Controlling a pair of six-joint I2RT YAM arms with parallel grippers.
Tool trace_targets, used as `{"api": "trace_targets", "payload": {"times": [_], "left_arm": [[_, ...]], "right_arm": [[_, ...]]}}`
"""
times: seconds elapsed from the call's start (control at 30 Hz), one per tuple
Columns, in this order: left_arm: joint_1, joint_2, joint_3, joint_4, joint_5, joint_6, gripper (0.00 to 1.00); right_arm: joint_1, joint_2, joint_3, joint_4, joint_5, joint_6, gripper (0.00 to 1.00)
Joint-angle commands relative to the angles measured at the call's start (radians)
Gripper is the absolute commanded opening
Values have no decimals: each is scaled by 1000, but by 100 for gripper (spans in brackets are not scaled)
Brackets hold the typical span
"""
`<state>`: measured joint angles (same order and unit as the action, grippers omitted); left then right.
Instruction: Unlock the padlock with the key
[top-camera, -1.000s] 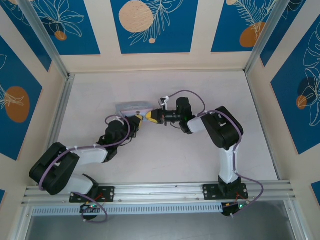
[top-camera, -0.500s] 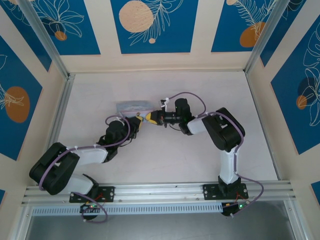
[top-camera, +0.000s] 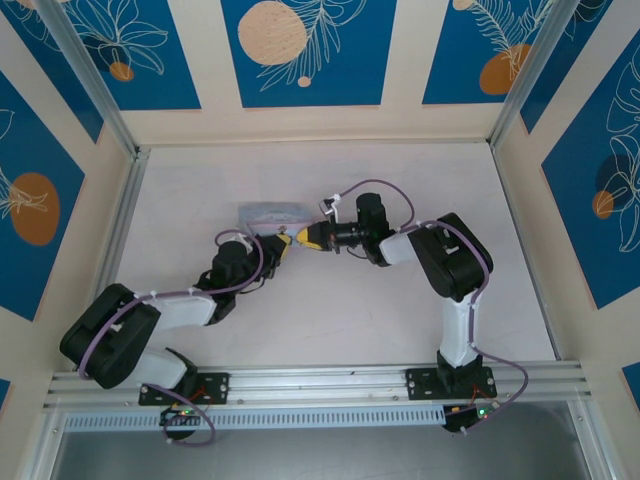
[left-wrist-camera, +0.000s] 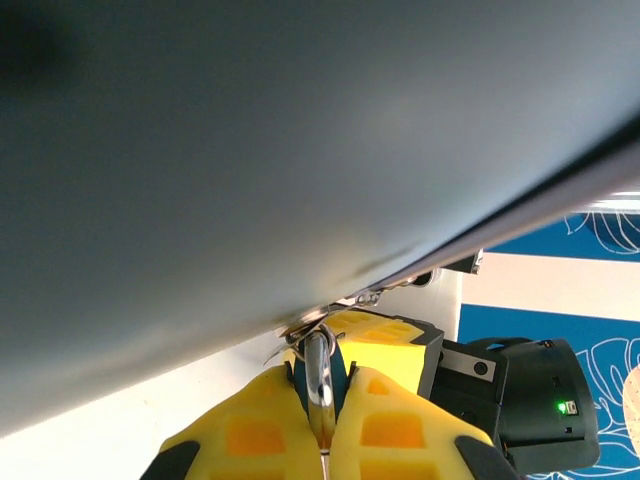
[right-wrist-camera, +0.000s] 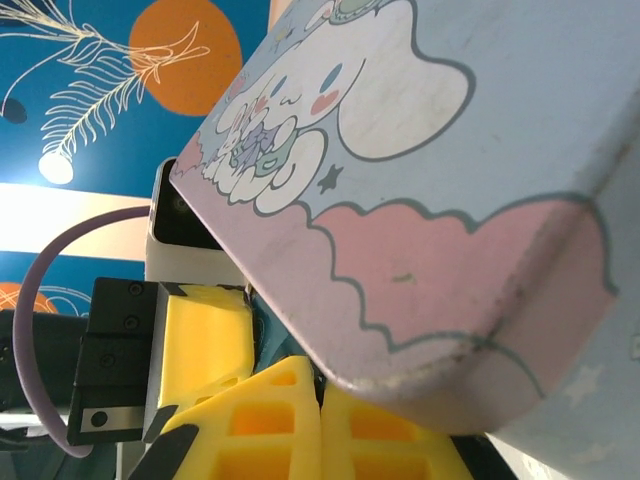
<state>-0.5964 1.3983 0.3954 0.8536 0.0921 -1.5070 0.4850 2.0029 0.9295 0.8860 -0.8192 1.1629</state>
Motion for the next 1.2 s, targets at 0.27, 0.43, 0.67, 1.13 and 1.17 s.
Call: {"api": "trace_targets", "payload": {"times": [0.27, 0.43, 0.67, 1.13, 1.17], "left_arm": [[-62, 23, 84, 284, 277, 19, 0], [-63, 31, 92, 288, 268, 15, 0], [-63, 30, 88, 278, 263, 18, 0], [-55, -37, -7, 67, 74, 67, 0], [-53, -44, -5, 55, 73, 74, 0]], "right_arm": [[150, 3, 11, 105, 84, 145, 0], [164, 109, 11, 392, 122, 381, 0], [137, 120, -3, 334, 118, 342, 0], [50, -80, -163, 57, 165, 165, 59], [44, -101, -179, 24, 166, 142, 61]]}}
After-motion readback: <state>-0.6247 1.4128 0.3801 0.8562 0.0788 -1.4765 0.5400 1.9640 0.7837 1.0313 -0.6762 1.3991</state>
